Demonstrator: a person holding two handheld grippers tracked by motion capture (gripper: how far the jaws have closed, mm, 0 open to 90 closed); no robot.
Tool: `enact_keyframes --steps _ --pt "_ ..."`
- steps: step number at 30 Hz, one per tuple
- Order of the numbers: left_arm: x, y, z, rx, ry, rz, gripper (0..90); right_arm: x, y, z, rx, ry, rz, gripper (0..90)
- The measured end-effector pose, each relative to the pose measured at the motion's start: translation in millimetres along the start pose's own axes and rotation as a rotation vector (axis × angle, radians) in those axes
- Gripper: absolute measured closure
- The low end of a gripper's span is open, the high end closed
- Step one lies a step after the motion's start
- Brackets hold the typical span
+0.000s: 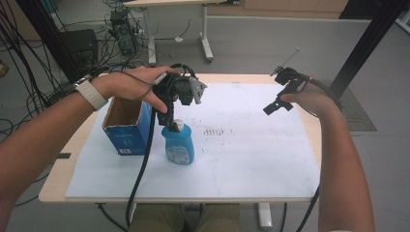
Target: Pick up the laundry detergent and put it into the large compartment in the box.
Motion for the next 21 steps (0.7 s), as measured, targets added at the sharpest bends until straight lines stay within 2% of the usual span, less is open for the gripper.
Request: enact_keyframes --steps 21 --pt "9.2 2.0 7.8 0.002 0.013 -0.013 7.4 -1.5 -1.4 2.1 -0.003 0.002 -0.004 6.3"
Point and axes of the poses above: each handheld gripper's, and its own axes: z roughly forward along the jaws, x roughly out of its underside, y roughly to its left, the point moved 2 cm from there along z, roughly forward along the jaws, and after that the axes turned 12 degrees about -y, right-handed, at the moved point
